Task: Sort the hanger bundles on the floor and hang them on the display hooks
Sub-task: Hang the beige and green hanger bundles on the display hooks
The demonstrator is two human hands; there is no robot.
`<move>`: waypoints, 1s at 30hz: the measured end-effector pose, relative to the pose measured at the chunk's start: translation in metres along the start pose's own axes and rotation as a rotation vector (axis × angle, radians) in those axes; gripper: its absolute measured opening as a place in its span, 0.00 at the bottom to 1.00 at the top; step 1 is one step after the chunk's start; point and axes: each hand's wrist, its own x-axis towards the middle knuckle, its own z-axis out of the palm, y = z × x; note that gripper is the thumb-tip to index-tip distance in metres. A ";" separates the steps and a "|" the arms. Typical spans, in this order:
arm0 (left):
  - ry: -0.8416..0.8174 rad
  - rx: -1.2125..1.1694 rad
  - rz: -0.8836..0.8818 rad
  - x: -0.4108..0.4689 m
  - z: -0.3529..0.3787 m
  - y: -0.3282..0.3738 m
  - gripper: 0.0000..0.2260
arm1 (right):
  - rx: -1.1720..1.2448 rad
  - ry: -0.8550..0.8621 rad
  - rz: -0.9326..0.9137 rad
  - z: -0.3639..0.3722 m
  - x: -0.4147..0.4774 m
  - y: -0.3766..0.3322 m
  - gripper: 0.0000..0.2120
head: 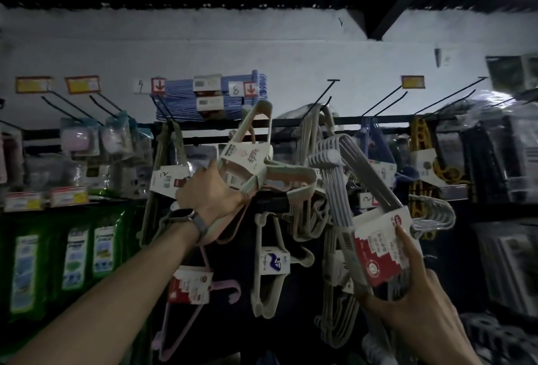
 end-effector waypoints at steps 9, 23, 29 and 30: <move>0.111 -0.078 -0.006 -0.005 0.011 -0.009 0.40 | -0.017 0.020 0.004 0.013 0.003 0.006 0.62; 0.208 -0.139 -0.040 -0.006 0.045 -0.018 0.49 | -0.052 0.045 0.000 0.017 0.003 0.010 0.62; 0.119 -0.155 -0.066 0.018 0.090 -0.021 0.51 | -0.048 0.050 -0.010 0.013 0.003 0.011 0.63; 0.099 -0.143 -0.075 0.022 0.098 -0.019 0.54 | -0.049 0.044 -0.010 0.012 0.003 0.012 0.63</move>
